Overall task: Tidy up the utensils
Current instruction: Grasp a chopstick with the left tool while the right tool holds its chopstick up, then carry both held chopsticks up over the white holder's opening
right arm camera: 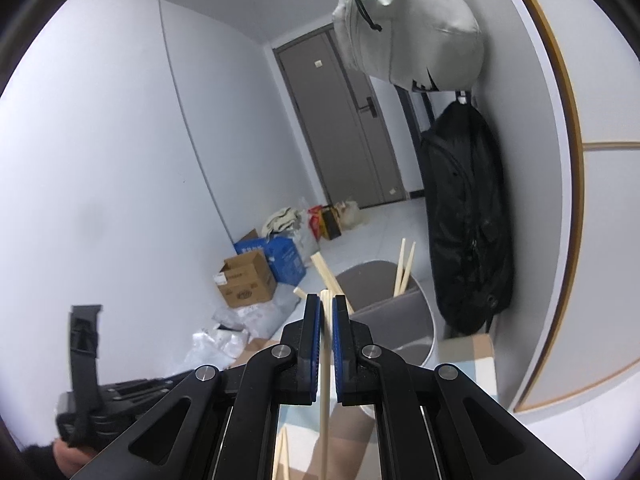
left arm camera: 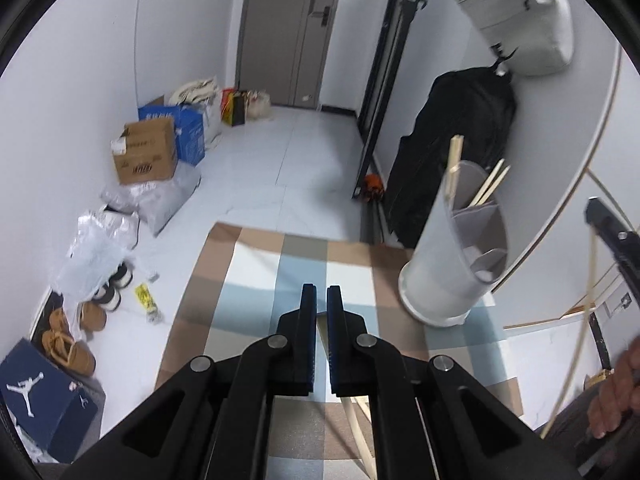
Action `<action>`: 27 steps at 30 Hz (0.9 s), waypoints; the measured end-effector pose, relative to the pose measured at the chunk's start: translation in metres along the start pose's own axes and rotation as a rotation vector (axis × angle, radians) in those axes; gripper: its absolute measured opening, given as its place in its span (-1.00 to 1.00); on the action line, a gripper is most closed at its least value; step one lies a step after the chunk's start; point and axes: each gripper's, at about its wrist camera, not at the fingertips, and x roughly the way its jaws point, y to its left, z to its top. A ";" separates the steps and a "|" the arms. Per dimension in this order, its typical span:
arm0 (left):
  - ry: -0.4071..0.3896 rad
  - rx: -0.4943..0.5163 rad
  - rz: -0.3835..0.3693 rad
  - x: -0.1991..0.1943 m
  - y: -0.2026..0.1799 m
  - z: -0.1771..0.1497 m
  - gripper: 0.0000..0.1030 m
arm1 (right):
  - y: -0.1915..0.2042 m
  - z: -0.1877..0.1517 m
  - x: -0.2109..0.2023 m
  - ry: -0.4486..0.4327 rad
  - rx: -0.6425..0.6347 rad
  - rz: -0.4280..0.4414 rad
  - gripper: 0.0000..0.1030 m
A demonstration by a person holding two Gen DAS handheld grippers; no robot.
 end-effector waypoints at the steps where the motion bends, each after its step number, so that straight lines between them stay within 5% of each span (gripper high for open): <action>1: -0.007 0.003 -0.010 -0.004 0.001 0.001 -0.99 | 0.000 0.000 0.000 0.000 0.001 -0.005 -0.91; 15: -0.108 0.076 -0.089 -0.046 -0.022 0.030 -0.99 | 0.005 0.038 0.000 -0.070 0.004 -0.018 -0.91; 27: -0.216 0.129 -0.178 -0.078 -0.055 0.100 -0.99 | -0.005 0.107 0.030 -0.155 -0.027 -0.022 -0.91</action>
